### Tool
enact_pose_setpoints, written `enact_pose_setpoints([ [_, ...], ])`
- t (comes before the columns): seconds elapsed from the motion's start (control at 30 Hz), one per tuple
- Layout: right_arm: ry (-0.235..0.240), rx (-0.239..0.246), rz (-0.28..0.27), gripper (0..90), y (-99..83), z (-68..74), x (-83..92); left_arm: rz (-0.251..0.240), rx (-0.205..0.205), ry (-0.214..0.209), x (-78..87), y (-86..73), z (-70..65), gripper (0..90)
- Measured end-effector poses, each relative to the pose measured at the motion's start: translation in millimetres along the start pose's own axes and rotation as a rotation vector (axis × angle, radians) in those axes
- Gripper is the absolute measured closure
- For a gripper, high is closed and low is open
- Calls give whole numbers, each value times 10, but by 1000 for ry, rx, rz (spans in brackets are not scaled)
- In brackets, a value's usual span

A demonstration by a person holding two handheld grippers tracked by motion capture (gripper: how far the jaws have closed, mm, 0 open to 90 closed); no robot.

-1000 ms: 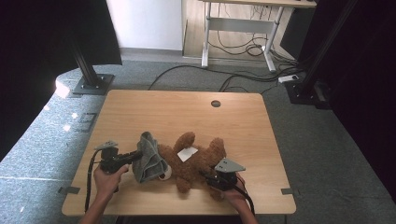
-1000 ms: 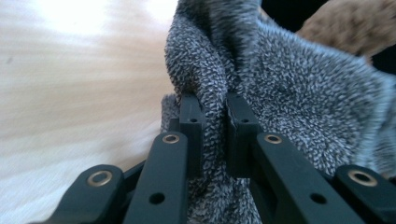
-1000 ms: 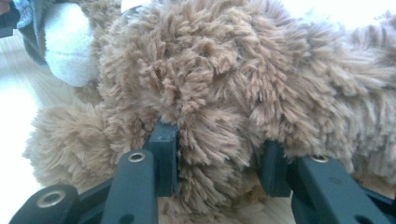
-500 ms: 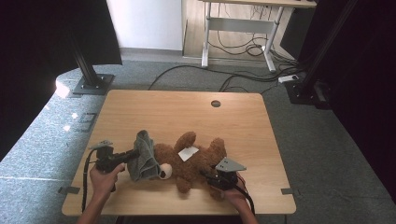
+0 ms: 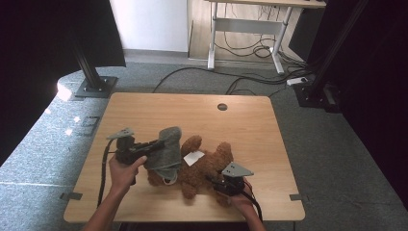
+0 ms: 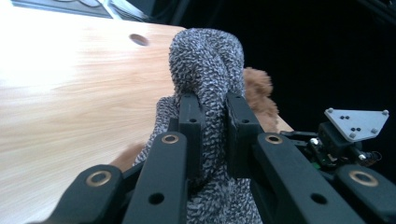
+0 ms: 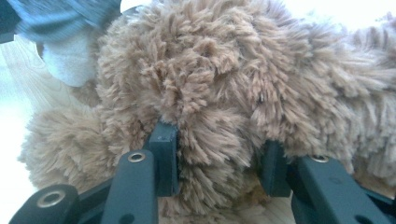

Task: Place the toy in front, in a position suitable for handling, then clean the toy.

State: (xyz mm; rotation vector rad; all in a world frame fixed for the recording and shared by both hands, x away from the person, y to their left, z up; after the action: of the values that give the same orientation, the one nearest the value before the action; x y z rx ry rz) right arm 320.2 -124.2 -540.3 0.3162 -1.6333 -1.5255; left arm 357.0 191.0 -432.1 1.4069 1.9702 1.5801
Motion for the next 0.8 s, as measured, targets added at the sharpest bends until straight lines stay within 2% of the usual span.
enact_pose_setpoints([
  [0.2, 1, 2, 1, 564, -1, -1, 3, 46, -36, -15, -325, 48, -150, 785],
  [0.3, 2, 5, 2, 564, -1, -3, 2, 78, -44, 12, -402, 23, -119, 785],
  [0.4, 0, 8, 3, 564, -2, 3, 3, 116, -46, 45, -438, -77, -43, 786],
  [0.47, 0, 8, 2, 564, -3, 8, 2, 124, -40, 52, -438, -121, -7, 787],
  [0.5, 0, 10, 2, 564, -3, 10, 2, 120, -14, 45, -417, -213, 69, 787],
  [0.63, 2, 23, 6, 564, -4, 31, 6, 90, 16, 18, -299, -354, 155, 789],
  [0.8, 9, 38, 8, 561, -18, 76, 21, 76, 12, 5, -193, -439, 155, 790],
])
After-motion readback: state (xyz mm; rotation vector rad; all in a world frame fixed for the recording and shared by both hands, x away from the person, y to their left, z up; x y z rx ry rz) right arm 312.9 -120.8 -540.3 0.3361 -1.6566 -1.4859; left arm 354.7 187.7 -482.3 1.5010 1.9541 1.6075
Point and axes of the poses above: each handheld gripper's, and its own axes: x roughly backward along the jaws, y roughly out of its top, z roughly to its left, the point moved 2 cm from there along -x, roughly forward along the jaws, and after that the axes turned 4 degrees about -x, right-handed, at the moved point
